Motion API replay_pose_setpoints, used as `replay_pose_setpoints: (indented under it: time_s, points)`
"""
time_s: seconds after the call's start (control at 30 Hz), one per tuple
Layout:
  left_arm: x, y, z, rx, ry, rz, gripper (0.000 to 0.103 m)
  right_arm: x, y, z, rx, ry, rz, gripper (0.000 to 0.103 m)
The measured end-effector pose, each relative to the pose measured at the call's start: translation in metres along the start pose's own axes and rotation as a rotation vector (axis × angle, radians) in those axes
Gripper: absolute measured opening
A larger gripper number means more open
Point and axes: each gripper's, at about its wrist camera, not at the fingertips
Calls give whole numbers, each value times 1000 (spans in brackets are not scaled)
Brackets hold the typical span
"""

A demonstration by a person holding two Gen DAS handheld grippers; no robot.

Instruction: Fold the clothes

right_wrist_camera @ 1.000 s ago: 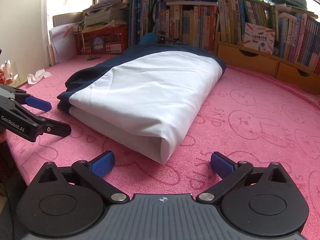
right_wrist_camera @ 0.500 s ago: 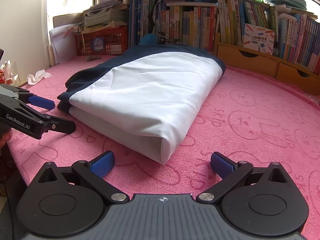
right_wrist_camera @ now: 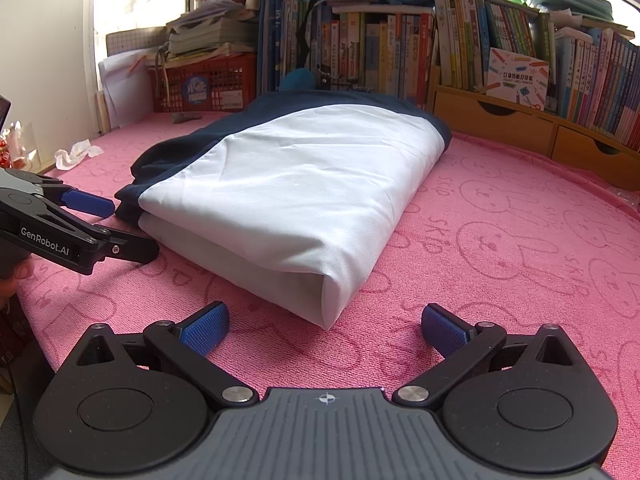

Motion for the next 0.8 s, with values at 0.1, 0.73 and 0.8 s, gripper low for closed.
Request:
replay_pose_setpoints:
  time_s: [0.1, 0.73, 0.8]
  points:
    - [2, -2, 0, -1, 0, 9, 103, 0, 0, 1, 0, 1, -1, 103]
    - [2, 0, 0, -7, -6, -2, 103, 0, 0, 0, 1, 2, 0, 103]
    - [2, 1, 0, -6, -7, -3, 103, 0, 0, 0, 1, 1, 0, 103]
Point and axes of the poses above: each gripper's, at about its wrist camera, not at the fingertips, and x roughly the way its jaws point, z to its left, y to its underside, and after that the axes turned 8 degrees about -z, right-handed
